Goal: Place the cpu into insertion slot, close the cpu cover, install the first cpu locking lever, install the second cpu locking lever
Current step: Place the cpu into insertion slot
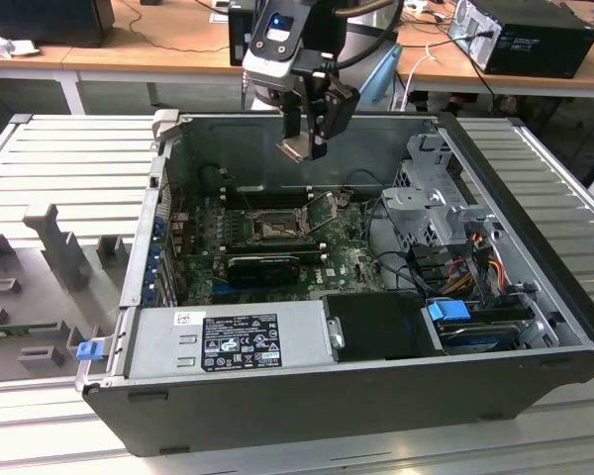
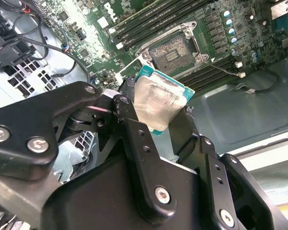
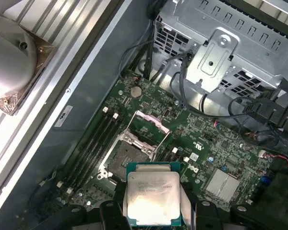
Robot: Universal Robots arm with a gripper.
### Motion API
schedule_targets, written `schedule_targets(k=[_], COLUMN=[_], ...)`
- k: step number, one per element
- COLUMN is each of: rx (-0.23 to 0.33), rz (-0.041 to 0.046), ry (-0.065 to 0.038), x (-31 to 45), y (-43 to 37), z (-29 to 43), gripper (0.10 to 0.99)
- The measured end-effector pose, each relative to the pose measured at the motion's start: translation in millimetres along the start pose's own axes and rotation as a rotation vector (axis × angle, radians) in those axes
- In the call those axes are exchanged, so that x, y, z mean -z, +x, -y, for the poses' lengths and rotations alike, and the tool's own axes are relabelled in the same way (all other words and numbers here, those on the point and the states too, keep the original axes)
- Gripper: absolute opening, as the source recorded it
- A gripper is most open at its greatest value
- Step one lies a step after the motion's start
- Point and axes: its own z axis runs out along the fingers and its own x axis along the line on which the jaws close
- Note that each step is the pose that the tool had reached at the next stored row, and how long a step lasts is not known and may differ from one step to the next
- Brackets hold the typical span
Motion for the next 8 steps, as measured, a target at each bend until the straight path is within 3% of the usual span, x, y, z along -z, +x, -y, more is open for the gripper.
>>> schedule_targets(k=[8], rx=[-0.041], rz=[0.0034], ry=[-0.001], x=[0.0], y=[0.0], z=[0.0], gripper=[0.529])
